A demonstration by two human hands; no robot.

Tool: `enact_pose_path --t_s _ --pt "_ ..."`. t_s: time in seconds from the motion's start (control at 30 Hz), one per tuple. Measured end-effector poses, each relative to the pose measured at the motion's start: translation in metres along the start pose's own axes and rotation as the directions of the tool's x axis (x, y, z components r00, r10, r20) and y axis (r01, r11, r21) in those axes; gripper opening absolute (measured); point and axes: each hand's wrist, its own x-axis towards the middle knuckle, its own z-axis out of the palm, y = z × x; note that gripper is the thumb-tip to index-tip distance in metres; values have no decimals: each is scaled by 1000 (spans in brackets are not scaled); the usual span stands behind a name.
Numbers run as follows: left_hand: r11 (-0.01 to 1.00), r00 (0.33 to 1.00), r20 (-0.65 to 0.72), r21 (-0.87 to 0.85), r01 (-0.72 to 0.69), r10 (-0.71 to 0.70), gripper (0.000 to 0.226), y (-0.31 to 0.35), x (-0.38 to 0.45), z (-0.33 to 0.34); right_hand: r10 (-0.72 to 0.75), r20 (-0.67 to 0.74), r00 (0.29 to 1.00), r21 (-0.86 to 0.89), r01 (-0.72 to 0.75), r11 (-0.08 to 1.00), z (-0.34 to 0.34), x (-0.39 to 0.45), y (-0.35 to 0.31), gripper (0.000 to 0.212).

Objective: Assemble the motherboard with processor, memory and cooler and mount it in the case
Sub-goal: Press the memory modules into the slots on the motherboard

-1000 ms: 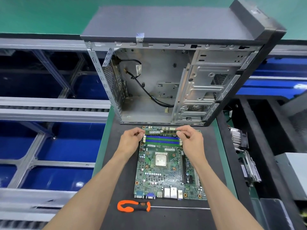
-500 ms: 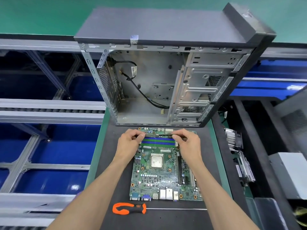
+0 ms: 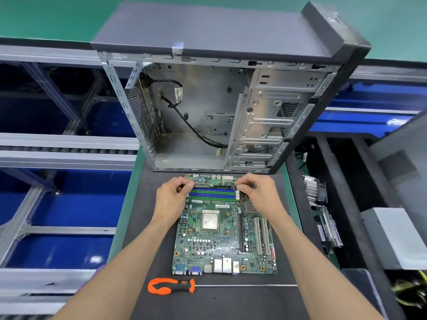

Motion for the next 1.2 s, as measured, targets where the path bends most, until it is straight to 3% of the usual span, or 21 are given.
enact_pose_path --t_s 0.27,0.43,0.67,0.87,1.2 --pt "999 1000 -2 51 -18 18 15 2 0 -1 37 37 999 -94 -34 995 3 1 -2 18" --pt "999 1000 -3 54 1 -1 19 4 0 -1 127 -7 992 -25 -127 992 8 -1 -8 16" --pt "983 987 1 -87 159 -159 6 8 3 -1 371 -24 928 40 -370 928 10 12 -18 21" --pt "940 949 -40 -163 301 -311 17 17 8 1 457 10 890 40 -457 889 7 20 -23 16" --pt "890 896 -12 -121 439 -444 27 24 21 -1 502 8 865 -14 -502 865 9 25 -26 12"
